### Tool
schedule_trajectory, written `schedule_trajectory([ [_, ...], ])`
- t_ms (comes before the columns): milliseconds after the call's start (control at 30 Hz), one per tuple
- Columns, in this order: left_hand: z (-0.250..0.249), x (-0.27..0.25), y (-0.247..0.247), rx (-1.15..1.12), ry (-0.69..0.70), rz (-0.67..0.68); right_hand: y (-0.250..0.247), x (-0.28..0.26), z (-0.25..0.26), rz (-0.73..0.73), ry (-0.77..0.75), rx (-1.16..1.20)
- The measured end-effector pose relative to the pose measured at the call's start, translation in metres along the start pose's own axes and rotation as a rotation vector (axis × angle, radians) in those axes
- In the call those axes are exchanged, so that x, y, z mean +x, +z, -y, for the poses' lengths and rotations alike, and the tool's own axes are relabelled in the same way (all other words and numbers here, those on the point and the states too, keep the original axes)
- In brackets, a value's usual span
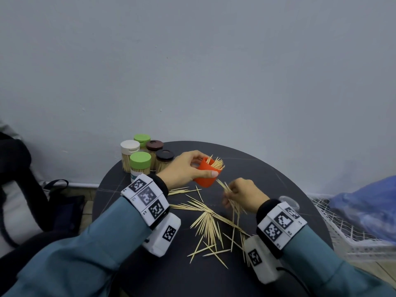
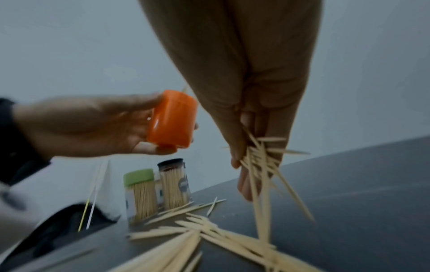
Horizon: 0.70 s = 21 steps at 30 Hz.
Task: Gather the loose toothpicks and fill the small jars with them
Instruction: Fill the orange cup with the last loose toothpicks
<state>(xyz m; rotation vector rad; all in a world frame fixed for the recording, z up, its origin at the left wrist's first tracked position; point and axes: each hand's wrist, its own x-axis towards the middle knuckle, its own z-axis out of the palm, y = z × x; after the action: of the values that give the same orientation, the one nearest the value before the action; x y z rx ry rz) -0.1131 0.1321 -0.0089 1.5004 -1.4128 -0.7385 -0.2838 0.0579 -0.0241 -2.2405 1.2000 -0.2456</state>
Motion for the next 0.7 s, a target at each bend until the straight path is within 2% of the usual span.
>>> schedule_trajectory([
  [167,0.004,0.002,0.000,0.014,-0.014,0.005,-0.014,0.008,0.001,-0.167,-0.056,0.473],
  [333,0.005,0.001,0.004,-0.001,-0.023,0.027,-0.026,0.013,0.022,-0.344,-0.233,0.804],
  [500,0.003,0.002,0.004,-0.022,-0.014,0.026,-0.034,0.016,0.048,-0.470,-0.400,0.792],
  [700,0.004,0.002,0.005,-0.049,-0.009,0.015,-0.008,0.017,0.047,-0.358,-0.398,0.660],
])
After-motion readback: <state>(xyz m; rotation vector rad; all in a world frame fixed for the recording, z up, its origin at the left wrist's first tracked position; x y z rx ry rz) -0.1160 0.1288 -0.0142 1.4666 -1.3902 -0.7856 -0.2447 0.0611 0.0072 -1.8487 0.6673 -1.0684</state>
